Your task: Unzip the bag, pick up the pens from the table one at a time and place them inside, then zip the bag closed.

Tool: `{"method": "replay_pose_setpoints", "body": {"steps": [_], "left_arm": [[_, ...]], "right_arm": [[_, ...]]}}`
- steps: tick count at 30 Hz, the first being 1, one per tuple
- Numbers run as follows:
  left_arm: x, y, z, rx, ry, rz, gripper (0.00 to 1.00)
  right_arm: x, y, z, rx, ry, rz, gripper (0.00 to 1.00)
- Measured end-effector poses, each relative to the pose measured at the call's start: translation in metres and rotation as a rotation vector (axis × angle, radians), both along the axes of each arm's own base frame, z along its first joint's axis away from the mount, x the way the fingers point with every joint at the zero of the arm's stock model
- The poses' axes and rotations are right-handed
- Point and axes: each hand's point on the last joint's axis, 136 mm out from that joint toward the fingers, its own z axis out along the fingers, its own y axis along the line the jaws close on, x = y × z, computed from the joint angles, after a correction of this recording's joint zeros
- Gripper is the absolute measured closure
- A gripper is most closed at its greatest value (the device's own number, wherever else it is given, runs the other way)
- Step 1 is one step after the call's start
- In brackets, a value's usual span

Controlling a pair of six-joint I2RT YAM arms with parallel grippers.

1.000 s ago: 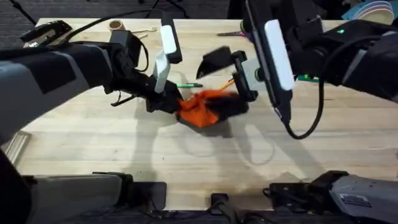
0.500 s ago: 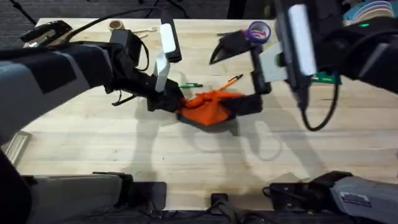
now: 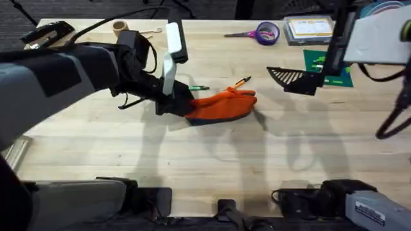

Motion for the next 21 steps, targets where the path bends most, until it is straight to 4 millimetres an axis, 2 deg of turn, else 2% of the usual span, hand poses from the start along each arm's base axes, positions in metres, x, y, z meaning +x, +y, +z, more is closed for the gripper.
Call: {"method": "replay_pose_setpoints", "body": {"steps": [4, 21], "left_arm": [[0.0, 0.0, 0.0, 0.0, 0.0, 0.0, 0.958], [0.0, 0.0, 0.0, 0.0, 0.0, 0.0, 0.958]], "right_arm": [[-0.005, -0.002, -0.001, 0.002, 0.021, -0.007, 0.003], [-0.04, -0.002, -0.033, 0.006, 0.3, -0.008, 0.003]]}}
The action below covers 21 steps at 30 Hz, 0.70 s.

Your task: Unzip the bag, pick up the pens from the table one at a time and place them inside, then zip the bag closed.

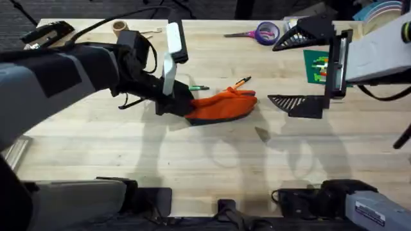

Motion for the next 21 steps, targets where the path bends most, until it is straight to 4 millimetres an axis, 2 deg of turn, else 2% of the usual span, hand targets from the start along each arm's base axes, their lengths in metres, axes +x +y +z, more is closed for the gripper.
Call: {"method": "replay_pose_setpoints", "body": {"steps": [6, 13, 15, 16, 21], "left_arm": [[0.0, 0.0, 0.0, 0.0, -0.001, 0.0, 0.959], [0.0, 0.0, 0.0, 0.0, -0.001, 0.0, 0.959], [0.0, 0.0, 0.0, 0.0, 0.0, 0.0, 0.959], [0.0, 0.0, 0.0, 0.0, 0.0, 0.0, 0.958], [0.0, 0.0, 0.0, 0.0, 0.0, 0.0, 0.959]], "right_arm": [[0.002, -0.001, 0.0, 0.011, 0.03, -0.029, 0.005], [0.015, -0.007, -0.001, 0.049, 0.163, -0.183, 0.005], [0.02, -0.01, 0.0, 0.073, 0.215, -0.242, 0.005], [0.026, -0.013, 0.0, 0.117, 0.302, -0.338, 0.005], [0.031, -0.017, -0.001, 0.193, 0.463, -0.476, 0.005]]}}
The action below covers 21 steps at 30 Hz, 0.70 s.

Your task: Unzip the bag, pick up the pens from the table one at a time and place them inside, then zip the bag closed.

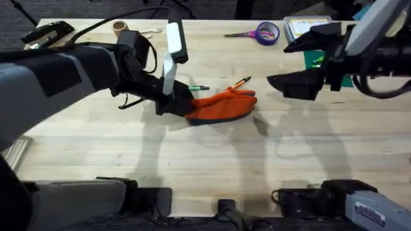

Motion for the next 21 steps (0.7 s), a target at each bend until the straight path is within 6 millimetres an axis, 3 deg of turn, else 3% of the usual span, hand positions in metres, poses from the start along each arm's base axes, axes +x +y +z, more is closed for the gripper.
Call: {"method": "replay_pose_setpoints", "body": {"steps": [11, 21], "left_arm": [[0.0, 0.0, 0.0, 0.0, 0.0, 0.0, 0.959], [0.0, 0.0, 0.0, 0.0, 0.0, 0.0, 0.959]], "right_arm": [[-0.0056, 0.0077, 0.0063, 0.172, 0.2, -0.092, 0.006], [-0.0016, 0.0032, 0.0019, 0.187, 0.272, -0.182, 0.004]]}}
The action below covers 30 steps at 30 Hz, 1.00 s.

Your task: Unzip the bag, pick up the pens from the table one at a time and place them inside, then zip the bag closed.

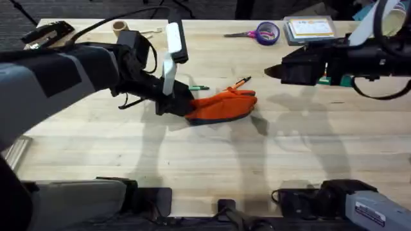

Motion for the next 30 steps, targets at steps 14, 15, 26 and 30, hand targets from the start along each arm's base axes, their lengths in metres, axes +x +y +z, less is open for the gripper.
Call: {"method": "replay_pose_setpoints", "body": {"steps": [14, 15, 26, 30], "left_arm": [[0.0, 0.0, 0.0, 0.0, 0.0, 0.0, 0.959], [0.0, 0.0, 0.0, 0.0, 0.0, 0.0, 0.959], [0.0, 0.0, 0.0, 0.0, 0.0, 0.0, 0.959], [0.0, 0.0, 0.0, 0.0, 0.0, 0.0, 0.959]], "right_arm": [[0.003, 0.024, 0.004, -0.152, -0.001, -0.079, 0.004], [0.002, 0.027, 0.003, -0.158, 0.003, -0.08, 0.004], [-0.001, 0.04, -0.012, -0.176, 0.101, -0.134, 0.004], [0.003, 0.04, -0.026, -0.194, 0.159, -0.153, 0.004]]}}
